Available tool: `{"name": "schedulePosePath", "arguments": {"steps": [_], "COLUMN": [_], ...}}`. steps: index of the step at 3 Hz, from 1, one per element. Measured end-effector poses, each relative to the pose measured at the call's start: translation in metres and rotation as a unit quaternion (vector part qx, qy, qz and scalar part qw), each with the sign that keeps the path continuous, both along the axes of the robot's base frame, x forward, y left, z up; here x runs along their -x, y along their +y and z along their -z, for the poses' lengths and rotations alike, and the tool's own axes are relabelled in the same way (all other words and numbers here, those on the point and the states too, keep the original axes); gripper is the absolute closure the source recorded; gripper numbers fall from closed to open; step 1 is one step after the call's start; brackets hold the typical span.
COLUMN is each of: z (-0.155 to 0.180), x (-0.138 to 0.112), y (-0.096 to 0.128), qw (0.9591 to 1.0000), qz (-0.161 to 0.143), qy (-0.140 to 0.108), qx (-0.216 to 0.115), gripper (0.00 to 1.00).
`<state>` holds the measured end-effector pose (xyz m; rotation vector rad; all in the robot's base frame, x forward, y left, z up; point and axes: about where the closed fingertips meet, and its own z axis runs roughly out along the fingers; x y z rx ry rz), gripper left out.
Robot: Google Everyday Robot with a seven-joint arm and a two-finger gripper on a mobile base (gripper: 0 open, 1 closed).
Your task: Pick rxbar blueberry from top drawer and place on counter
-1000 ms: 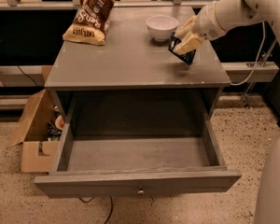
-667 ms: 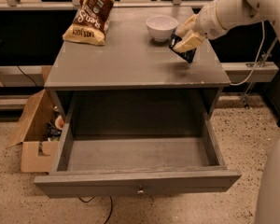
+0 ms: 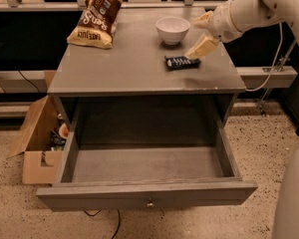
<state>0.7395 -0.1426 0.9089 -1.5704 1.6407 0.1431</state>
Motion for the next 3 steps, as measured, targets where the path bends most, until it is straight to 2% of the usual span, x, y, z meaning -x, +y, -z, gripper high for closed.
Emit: {"name": "schedulePosePath", "arguments": {"steps": [1,2,3], "z": [-0.001,-0.025,-0.054], "x": [0.002,0.020,0.049], "y": [-0.003,-0.032,-0.064], "qw": [1.0000,0.9988,0.9942], "qz": [0.004,0.036,0.078], "qy": [-0.001,-0.028,-0.060], "qx": [-0.003,-0.021,-0.046], "gripper": [0.00,0.00,0.00]}}
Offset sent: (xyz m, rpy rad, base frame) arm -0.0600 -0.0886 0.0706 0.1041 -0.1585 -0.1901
